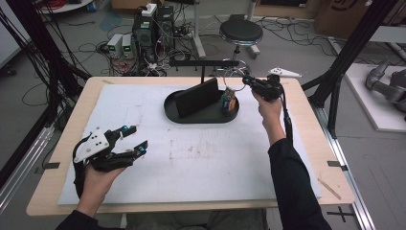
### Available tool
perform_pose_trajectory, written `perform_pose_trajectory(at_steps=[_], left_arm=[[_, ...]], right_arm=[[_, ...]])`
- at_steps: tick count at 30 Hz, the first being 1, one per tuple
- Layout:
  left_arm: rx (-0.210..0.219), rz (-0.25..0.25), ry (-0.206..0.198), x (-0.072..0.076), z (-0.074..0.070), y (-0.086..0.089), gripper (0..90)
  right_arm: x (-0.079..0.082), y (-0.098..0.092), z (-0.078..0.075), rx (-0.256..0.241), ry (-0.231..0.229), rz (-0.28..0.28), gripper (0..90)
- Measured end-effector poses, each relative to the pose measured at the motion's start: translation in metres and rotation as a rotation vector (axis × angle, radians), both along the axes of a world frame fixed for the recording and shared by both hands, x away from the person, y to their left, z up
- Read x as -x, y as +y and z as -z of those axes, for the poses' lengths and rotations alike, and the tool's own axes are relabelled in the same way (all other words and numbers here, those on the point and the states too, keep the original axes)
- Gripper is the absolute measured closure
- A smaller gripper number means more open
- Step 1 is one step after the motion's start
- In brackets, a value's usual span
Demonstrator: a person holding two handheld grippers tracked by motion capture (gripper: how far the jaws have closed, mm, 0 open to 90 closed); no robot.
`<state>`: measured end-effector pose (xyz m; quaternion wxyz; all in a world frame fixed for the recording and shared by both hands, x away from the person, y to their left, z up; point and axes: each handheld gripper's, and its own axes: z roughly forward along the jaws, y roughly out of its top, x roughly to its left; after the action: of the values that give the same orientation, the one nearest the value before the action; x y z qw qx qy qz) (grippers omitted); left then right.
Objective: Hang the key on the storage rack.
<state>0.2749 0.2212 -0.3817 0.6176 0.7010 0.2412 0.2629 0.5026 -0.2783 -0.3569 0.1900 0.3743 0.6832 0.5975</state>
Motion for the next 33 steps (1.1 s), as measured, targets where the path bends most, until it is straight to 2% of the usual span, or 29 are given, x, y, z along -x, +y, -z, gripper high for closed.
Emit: perform_pose_trajectory(at_steps=[8,12,14,17,20,21,23,24,27,33], left_arm=[[-0.001,0.002,0.012,-0.003,0.003,-0.002,34.2],[-0.012,-0.003,0.016,-0.006,0.006,-0.004,34.2],[-0.017,-0.005,0.018,-0.008,0.007,-0.004,34.1],[-0.026,-0.016,0.027,-0.013,0.009,-0.005,33.4],[-0.024,-0.034,0.04,-0.018,0.01,-0.004,31.3],[-0.025,-0.041,0.043,-0.019,0.011,-0.004,31.2],[-0.027,-0.05,0.051,-0.022,0.011,-0.004,30.2],[-0.028,-0.056,0.053,-0.024,0.012,-0.004,30.0],[-0.032,-0.076,0.06,-0.028,0.012,-0.004,28.4],[-0.04,-0.13,0.082,-0.035,0.013,0.0,23.2]], right_arm=[[0.006,-0.003,-0.005,0.061,0.002,0.083,72.1],[0.013,-0.007,-0.013,0.113,-0.019,0.099,61.3],[0.02,-0.01,-0.018,0.148,-0.035,0.11,55.8],[0.035,-0.017,-0.023,0.18,-0.061,0.101,53.0],[0.05,-0.026,-0.027,0.213,-0.06,0.09,48.2],[0.056,-0.03,-0.027,0.222,-0.077,0.088,48.1],[0.068,-0.04,-0.028,0.218,-0.087,0.08,45.3],[0.073,-0.044,-0.028,0.214,-0.069,0.077,42.4],[0.091,-0.056,-0.026,0.203,-0.087,0.077,40.0],[0.128,-0.07,-0.01,0.177,-0.064,0.063,30.8]])
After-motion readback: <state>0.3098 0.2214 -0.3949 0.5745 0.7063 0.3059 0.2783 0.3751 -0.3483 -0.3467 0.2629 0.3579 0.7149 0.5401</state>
